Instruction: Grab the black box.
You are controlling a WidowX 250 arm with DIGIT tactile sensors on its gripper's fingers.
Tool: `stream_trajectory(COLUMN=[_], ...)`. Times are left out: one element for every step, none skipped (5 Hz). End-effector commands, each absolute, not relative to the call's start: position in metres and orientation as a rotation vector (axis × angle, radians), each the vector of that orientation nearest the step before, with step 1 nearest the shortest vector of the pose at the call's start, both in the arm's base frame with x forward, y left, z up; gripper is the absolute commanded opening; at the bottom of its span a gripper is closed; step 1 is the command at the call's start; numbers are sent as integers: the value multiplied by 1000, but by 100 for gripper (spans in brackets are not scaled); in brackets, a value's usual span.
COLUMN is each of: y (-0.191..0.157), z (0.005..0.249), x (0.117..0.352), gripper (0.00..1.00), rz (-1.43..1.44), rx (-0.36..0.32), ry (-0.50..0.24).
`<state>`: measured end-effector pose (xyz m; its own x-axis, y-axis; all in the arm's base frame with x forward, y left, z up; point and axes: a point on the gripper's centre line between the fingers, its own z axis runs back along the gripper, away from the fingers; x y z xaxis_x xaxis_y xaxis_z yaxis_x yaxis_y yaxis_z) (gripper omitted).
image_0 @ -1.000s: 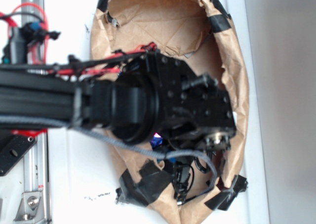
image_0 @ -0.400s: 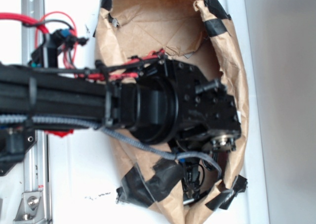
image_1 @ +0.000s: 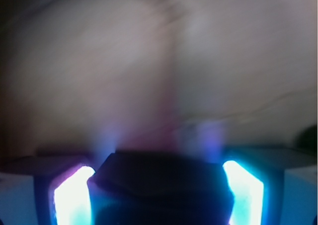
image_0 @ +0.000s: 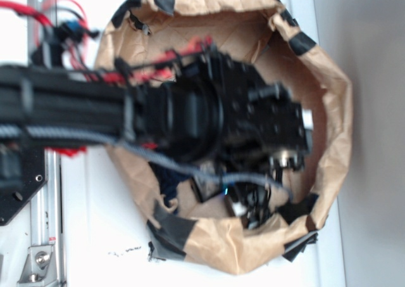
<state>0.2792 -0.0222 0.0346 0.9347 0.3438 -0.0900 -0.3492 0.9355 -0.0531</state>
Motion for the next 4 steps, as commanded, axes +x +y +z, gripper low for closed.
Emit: stream_trajectory(y=[8,10,15,23], z=[136,147,155,155], x=[283,282,271,268], gripper=[0,0,0,0], rz=[410,410,374,370], rx=[-124,-121,-112,-110], ry=[-166,-178,-144,-143])
